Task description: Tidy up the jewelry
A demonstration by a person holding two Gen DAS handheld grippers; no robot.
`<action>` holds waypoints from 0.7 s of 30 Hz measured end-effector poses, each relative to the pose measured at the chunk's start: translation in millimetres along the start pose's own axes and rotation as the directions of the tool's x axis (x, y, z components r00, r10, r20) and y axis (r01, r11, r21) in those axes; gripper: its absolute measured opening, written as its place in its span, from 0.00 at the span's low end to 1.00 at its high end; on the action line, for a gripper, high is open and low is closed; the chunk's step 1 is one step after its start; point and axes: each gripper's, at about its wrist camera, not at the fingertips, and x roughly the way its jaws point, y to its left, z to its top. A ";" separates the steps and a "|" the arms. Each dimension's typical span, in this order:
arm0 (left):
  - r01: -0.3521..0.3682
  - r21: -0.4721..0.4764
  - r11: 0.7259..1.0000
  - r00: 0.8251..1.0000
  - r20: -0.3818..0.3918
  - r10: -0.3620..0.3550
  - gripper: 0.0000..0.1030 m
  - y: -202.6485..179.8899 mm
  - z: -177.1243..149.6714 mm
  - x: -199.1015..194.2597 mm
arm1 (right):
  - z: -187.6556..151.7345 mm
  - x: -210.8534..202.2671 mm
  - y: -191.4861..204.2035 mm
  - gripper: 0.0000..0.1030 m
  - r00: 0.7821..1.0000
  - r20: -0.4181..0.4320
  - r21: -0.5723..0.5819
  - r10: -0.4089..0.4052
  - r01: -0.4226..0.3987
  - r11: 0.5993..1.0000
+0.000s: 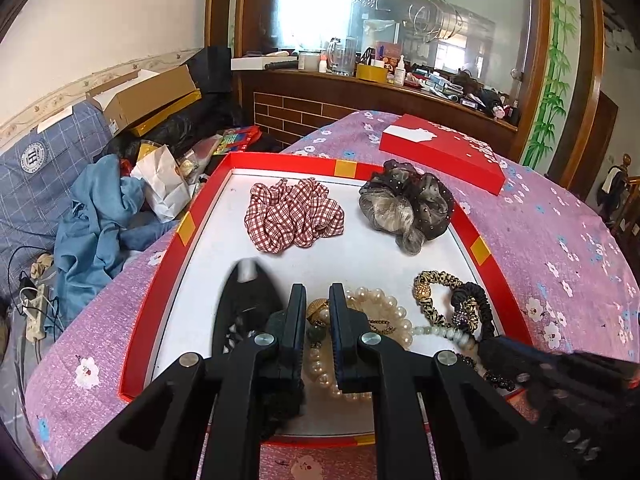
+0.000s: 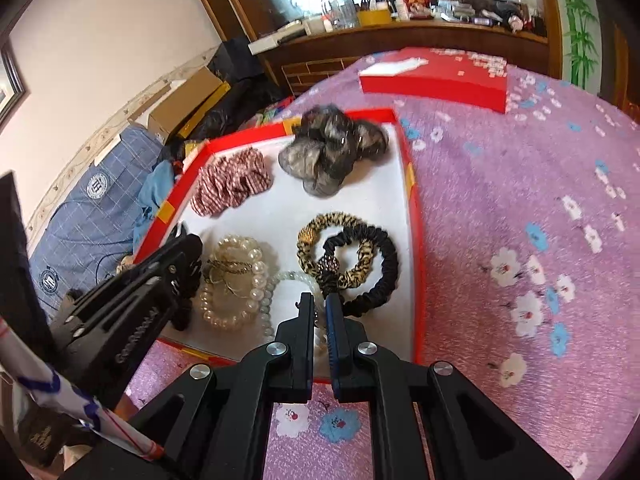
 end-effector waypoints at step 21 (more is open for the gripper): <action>-0.235 0.056 0.970 0.947 0.239 0.215 1.00 -33.0 -30.1 -73.7 | -52.6 -79.5 -0.4 0.87 0.892 0.296 -0.217 -0.343 0.412 0.885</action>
